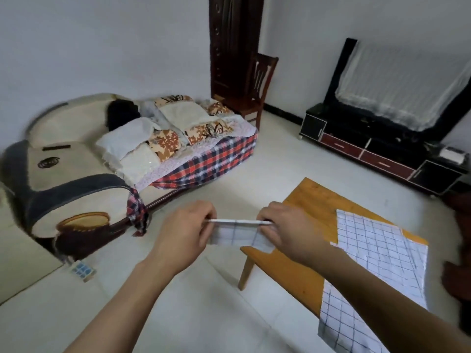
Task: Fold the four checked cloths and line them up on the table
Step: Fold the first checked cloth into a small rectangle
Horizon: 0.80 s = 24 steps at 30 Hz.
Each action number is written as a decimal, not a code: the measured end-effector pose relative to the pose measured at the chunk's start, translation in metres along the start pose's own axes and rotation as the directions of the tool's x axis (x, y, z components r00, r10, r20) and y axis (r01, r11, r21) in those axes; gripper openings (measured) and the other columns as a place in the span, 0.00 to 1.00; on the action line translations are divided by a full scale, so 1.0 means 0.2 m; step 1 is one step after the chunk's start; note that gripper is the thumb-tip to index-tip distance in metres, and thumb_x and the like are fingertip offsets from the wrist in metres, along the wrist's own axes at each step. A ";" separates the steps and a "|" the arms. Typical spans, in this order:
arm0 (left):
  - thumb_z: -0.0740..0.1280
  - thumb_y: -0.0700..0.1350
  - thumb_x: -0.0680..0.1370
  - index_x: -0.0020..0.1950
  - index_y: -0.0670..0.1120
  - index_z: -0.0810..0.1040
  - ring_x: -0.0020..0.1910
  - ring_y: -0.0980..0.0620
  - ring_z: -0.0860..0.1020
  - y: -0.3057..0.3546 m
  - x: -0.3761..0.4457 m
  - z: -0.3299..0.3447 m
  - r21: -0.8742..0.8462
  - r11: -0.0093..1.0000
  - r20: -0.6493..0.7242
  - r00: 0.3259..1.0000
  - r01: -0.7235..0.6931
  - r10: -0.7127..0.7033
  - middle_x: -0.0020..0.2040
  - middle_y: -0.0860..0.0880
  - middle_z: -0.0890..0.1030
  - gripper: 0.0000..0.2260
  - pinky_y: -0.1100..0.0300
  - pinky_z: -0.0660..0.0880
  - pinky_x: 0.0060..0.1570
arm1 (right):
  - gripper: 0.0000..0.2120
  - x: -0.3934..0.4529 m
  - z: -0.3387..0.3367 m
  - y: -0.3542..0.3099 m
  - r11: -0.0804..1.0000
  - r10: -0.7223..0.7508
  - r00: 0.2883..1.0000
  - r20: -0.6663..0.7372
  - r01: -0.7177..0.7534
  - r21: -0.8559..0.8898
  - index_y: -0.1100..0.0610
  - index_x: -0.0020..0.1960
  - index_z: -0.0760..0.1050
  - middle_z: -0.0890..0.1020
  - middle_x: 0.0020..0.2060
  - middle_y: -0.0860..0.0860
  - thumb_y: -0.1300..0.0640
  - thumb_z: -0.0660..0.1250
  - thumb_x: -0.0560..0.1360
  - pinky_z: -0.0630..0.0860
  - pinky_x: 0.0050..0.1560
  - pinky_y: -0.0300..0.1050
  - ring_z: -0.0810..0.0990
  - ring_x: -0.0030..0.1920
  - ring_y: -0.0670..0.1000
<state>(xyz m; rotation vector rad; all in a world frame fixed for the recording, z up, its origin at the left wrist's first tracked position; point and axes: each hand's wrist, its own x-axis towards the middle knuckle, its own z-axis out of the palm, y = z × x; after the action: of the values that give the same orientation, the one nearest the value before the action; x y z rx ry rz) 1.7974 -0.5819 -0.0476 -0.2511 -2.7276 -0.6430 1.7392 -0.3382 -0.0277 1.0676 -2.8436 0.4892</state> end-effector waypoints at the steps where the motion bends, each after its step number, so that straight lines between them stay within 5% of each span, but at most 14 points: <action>1: 0.68 0.43 0.76 0.44 0.54 0.71 0.40 0.53 0.73 -0.01 0.04 0.02 -0.028 0.999 0.005 1.000 -0.026 0.027 0.40 0.57 0.74 0.08 0.51 0.74 0.38 | 0.04 -0.01 0.01 0.02 0.999 0.051 0.999 -0.014 -0.051 0.008 0.49 0.49 0.77 0.77 0.43 0.45 0.52 0.63 0.79 0.64 0.38 0.32 0.73 0.42 0.45; 11: 0.69 0.42 0.76 0.42 0.54 0.71 0.36 0.56 0.74 -0.04 0.47 0.41 -0.193 0.977 0.157 0.981 -0.084 0.116 0.38 0.58 0.75 0.10 0.58 0.73 0.34 | 0.02 0.02 0.16 0.41 0.944 0.326 0.943 -0.063 -0.321 0.081 0.51 0.48 0.78 0.78 0.42 0.44 0.54 0.67 0.78 0.76 0.37 0.40 0.75 0.39 0.44; 18: 0.69 0.43 0.77 0.41 0.53 0.70 0.35 0.56 0.74 -0.09 0.88 0.71 -0.177 0.981 0.286 0.949 -0.084 0.133 0.37 0.58 0.75 0.09 0.58 0.72 0.32 | 0.03 0.23 0.31 0.82 0.883 0.448 0.891 -0.069 -0.430 0.187 0.50 0.45 0.77 0.77 0.39 0.43 0.56 0.69 0.76 0.71 0.34 0.37 0.75 0.37 0.44; 24: 0.70 0.43 0.75 0.39 0.54 0.71 0.33 0.55 0.74 -0.15 1.14 0.94 -0.217 0.975 0.435 0.889 -0.050 0.142 0.33 0.58 0.74 0.10 0.62 0.67 0.31 | 0.03 0.32 0.44 1.06 0.781 0.587 0.809 -0.023 -0.559 0.279 0.50 0.43 0.76 0.78 0.39 0.43 0.56 0.68 0.76 0.76 0.35 0.44 0.76 0.37 0.44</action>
<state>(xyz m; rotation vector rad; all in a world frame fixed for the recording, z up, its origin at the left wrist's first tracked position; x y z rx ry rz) 1.5275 -0.4996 -0.1380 -0.6563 -3.0557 -0.9330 1.5575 -0.2559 -0.1567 0.1310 -3.0198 0.9471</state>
